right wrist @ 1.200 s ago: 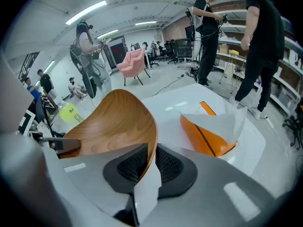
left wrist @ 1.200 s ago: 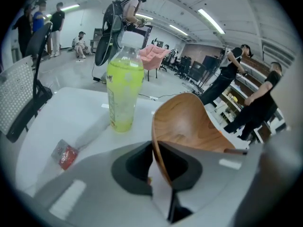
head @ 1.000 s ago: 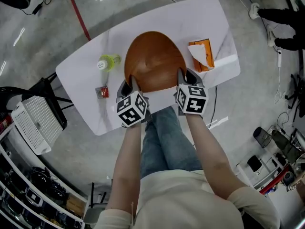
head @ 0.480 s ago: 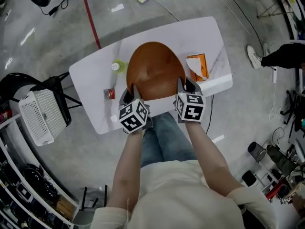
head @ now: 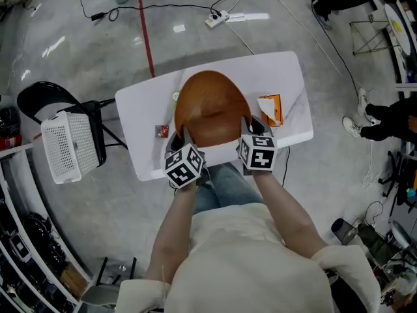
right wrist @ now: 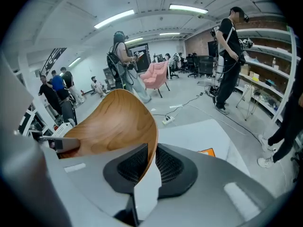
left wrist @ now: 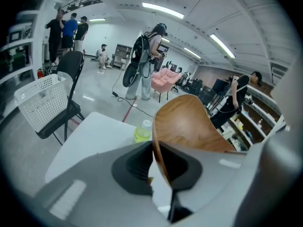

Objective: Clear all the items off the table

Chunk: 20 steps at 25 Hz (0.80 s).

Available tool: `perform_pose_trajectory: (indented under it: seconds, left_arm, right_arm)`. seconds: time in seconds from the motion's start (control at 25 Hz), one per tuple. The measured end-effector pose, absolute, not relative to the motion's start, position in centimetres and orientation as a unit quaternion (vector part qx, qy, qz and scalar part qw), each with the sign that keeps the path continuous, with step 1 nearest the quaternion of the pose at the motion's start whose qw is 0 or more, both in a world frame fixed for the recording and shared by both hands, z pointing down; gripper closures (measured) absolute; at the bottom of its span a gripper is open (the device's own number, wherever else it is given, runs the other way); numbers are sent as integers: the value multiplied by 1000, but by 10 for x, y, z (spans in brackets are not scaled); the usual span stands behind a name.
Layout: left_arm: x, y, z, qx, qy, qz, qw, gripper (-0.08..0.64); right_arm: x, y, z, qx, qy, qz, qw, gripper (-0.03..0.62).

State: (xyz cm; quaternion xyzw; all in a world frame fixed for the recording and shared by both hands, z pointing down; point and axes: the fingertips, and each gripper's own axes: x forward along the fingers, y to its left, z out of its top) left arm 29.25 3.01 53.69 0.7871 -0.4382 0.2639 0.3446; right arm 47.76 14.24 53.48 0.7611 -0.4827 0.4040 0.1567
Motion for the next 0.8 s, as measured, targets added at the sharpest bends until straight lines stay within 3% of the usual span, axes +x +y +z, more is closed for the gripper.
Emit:
perform_pose_trajectory:
  seconds: [0.8]
  left_arm:
    - [188,-8,463,716,-584,150,353,532]
  right_arm:
    - [401,32,464,680,-626,331,193,549]
